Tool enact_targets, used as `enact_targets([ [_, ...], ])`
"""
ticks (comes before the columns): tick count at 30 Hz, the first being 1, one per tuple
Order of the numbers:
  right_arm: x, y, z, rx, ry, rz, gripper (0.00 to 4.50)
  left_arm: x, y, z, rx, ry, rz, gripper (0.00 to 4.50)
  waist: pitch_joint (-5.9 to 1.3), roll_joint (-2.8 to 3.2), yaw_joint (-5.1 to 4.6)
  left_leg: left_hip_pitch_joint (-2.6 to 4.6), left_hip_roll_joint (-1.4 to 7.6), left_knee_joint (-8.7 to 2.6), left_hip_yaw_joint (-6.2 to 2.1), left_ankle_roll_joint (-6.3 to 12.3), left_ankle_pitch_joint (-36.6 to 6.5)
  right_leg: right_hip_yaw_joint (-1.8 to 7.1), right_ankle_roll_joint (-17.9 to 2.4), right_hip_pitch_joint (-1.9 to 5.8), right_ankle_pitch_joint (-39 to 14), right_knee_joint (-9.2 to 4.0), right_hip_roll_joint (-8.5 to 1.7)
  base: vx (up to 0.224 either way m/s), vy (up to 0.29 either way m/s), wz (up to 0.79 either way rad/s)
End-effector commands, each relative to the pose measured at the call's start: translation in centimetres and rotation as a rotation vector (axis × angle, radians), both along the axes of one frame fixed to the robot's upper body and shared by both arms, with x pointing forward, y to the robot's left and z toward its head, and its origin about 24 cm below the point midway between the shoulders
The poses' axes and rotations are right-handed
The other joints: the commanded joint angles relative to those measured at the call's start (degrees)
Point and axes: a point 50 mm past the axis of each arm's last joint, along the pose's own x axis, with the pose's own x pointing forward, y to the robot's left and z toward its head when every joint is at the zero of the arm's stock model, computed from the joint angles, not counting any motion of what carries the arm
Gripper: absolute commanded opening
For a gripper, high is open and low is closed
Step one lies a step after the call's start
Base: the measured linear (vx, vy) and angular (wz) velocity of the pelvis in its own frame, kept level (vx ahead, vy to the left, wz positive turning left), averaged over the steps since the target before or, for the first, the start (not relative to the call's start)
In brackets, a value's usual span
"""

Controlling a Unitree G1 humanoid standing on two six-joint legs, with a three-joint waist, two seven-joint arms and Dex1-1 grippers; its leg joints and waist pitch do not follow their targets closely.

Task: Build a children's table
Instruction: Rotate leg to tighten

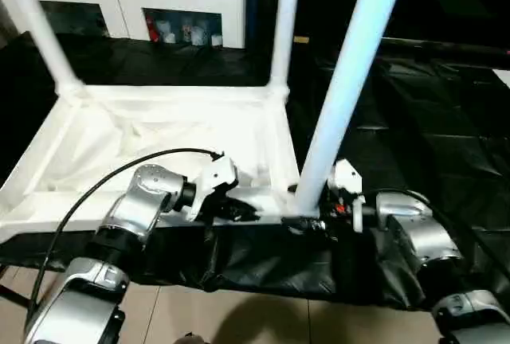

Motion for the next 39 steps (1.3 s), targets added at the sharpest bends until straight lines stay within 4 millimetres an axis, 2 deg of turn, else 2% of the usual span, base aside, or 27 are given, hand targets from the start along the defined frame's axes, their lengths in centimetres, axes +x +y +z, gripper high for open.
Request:
enact_targets([
  [1, -1.5, 2.0, -0.9, -0.005, 0.056, 0.162, 3.37, 0.6, -1.2, 1.3, -0.069, -0.051, 0.003, 0.00, -3.04, -0.43, 0.02, 0.37, 1.75, -3.39, -0.49, 2.83, -13.90, 2.24, -13.16, 2.66, -11.90, -3.69, -2.97, 0.000, 0.000, 0.00],
  [2, -1.5, 2.0, -0.9, -0.003, 0.062, 0.164, 3.37, 0.6, -1.1, 1.3, -0.070, -0.052, 0.003, 0.00, -3.03, -0.67, 0.01, 0.39, 1.74, -3.37, -0.44, 2.90, -13.76, 2.26, -13.08, 2.64, -12.02, -3.73, -2.95, 0.000, 0.000, 0.00],
  [3, -1.5, 2.1, -0.9, -0.002, 0.064, 0.165, 3.17, 0.6, -1.1, 1.3, -0.071, -0.053, 0.005, 0.00, -3.06, -0.51, 0.10, 0.39, 1.75, -3.34, -0.46, 2.92, -13.44, 2.27, -13.08, 2.62, -11.97, -3.66, -3.00, 0.000, 0.000, 0.00],
  [4, -1.5, 2.1, -0.9, -0.001, 0.065, 0.164, 3.03, 0.7, -1.1, 1.3, -0.072, -0.054, 0.009, 0.00, -3.06, -0.71, 0.07, 0.33, 1.73, -3.29, -0.42, 2.99, -13.26, 2.28, -13.04, 2.64, -11.83, -3.66, -2.99, 0.000, 0.000, 0.00],
  [7, -1.5, 2.3, -0.9, 0.000, 0.070, 0.167, 2.87, 0.6, -1.1, 1.2, -0.073, -0.054, 0.013, 0.00, -3.06, -0.69, 0.15, 0.32, 1.72, -3.27, -0.43, 3.18, -12.71, 2.26, -12.78, 2.63, -11.94, -3.63, -3.00, 0.000, 0.000, 0.00],
  [8, -1.5, 2.3, -0.9, 0.005, 0.076, 0.169, 2.87, 0.6, -1.1, 1.1, -0.071, -0.054, 0.018, 0.00, -3.04, -1.35, 0.15, 0.23, 1.70, -3.25, -0.39, 3.34, -12.48, 2.23, -12.59, 2.69, -12.11, -3.62, -2.98, 0.000, 0.000, 0.00],
  [9, -1.5, 2.3, -0.9, 0.005, 0.076, 0.169, 2.76, 0.6, -1.1, 1.1, -0.071, -0.054, 0.018, 0.00, -2.99, -0.99, 0.33, 0.22, 1.71, -3.30, -0.48, 3.35, -12.35, 2.23, -12.33, 2.67, -12.83, -3.60, -3.08, 0.000, 0.000, 0.00],
  [10, -1.5, 2.3, -0.9, 0.005, 0.076, 0.169, 2.65, 0.6, -1.1, 1.1, -0.071, -0.054, 0.018, 0.00, -3.01, -0.94, 0.34, 0.26, 1.74, -3.29, -0.47, 3.31, -12.39, 2.24, -12.22, 2.62, -13.08, -3.66, -3.12, 0.000, 0.000, 0.00],
  [16, -1.5, 2.5, -1.0, 0.013, 0.078, 0.153, 2.61, 0.7, -1.0, 1.1, -0.069, -0.065, 0.042, 0.00, -3.06, -0.61, 0.24, 0.34, 1.69, -3.28, -0.45, 2.86, -12.76, 2.26, -12.28, 2.61, -12.55, -3.69, -3.00, 0.000, 0.000, 0.00],
  [18, -1.6, 2.7, -1.1, 0.019, 0.075, 0.127, 2.61, 0.8, -1.2, 0.9, -0.069, -0.070, 0.063, 0.00, -3.09, -0.24, 0.19, 0.37, 1.68, -3.27, -0.48, 2.74, -12.85, 2.26, -12.50, 2.61, -11.99, -3.63, -2.95, 0.000, 0.000, 0.00],
  [19, -1.5, 2.8, -1.3, 0.015, 0.068, 0.083, 2.61, 0.9, -1.3, 0.8, -0.065, -0.080, 0.094, 0.00, -3.09, 0.01, 0.18, 0.41, 1.70, -3.29, -0.47, 2.63, -12.87, 2.29, -12.52, 2.58, -11.64, -3.67, -2.91, 0.000, 0.000, 0.00],
  [20, -0.9, 3.1, -1.7, -0.010, 0.029, -0.021, 2.61, 1.2, -1.6, 0.7, -0.067, -0.092, 0.140, 0.00, -3.11, -0.12, 0.11, 0.38, 1.66, -3.30, -0.50, 2.33, -12.94, 2.29, -12.53, 2.62, -11.15, -3.61, -2.91, 0.000, 0.000, 0.00],
  [21, -0.5, 3.2, -1.9, -0.022, 0.012, -0.084, 2.61, 1.4, -1.7, 0.7, -0.067, -0.103, 0.168, 0.00, -3.03, 0.10, -0.04, 0.38, 1.67, -3.41, -0.53, 1.89, -13.30, 2.32, -12.50, 2.49, -11.39, -3.66, -2.93, 0.000, 0.000, 0.00],
  [23, 0.5, 3.5, -2.3, -0.024, 0.007, -0.249, 2.60, 2.0, -2.3, 0.7, -0.076, -0.132, 0.255, 0.00, -2.78, -0.17, -0.93, 0.59, 1.40, -3.71, -0.80, 0.16, -17.05, 2.25, -11.10, 2.39, -18.09, -4.40, -3.09, 0.000, 0.000, 0.00],
  [24, 1.0, 3.7, -2.3, -0.010, 0.012, -0.326, 2.60, 2.2, -2.6, 0.6, -0.084, -0.141, 0.298, 0.00, -2.64, 0.04, -1.40, 0.61, 1.41, -3.87, -0.93, -0.50, -18.50, 2.29, -10.19, 2.20, -21.02, -4.70, -3.09, 0.000, 0.000, 0.00],
  [26, 1.4, 4.0, -2.3, 0.012, 0.024, -0.393, 2.60, 2.4, -3.1, 0.5, -0.086, -0.149, 0.334, 0.00, -2.70, -0.08, -1.83, 0.86, 1.31, -3.84, -1.07, -0.81, -19.73, 2.28, -9.15, 2.08, -23.35, -5.05, -3.07, 0.000, 0.000, 0.00],
  [31, 2.2, 6.9, -2.9, 0.045, 0.064, -0.626, 2.60, 2.6, -6.5, 0.3, -0.120, -0.148, 0.424, 0.00, -2.91, -0.31, -2.00, 0.61, 1.30, -3.75, -0.92, 0.20, -17.34, 2.39, -9.42, 2.14, -20.17, -4.82, -3.01, 0.000, 0.000, 0.00],
  [35, 2.3, 8.4, -2.9, 0.048, 0.072, -0.657, 2.60, 2.2, -7.9, 0.3, -0.120, -0.164, 0.397, 0.00, -2.96, -0.16, -1.97, 0.47, 1.21, -3.63, -0.73, 0.97, -15.97, 2.42, -9.92, 2.15, -17.24, -4.67, -2.87, 0.000, 0.000, 0.00],
  [37, 2.4, 8.6, -2.7, 0.068, 0.069, -0.643, 3.16, 2.0, -8.0, 0.3, -0.115, -0.165, 0.375, 0.00, -2.99, -0.29, -1.88, 0.42, 1.15, -3.62, -0.69, 1.51, -16.03, 2.40, -9.69, 2.26, -16.99, -4.68, -2.89, 0.000, 0.000, 0.00],
  [39, 2.5, 8.4, -2.4, 0.089, 0.074, -0.648, 3.29, 2.1, -7.7, 0.2, -0.106, -0.169, 0.377, 0.00, -2.91, -0.40, -1.87, 0.36, 1.17, -3.69, -0.73, 1.69, -16.35, 2.38, -9.28, 2.26, -18.11, -4.78, -2.96, 0.000, 0.000, 0.00],
])
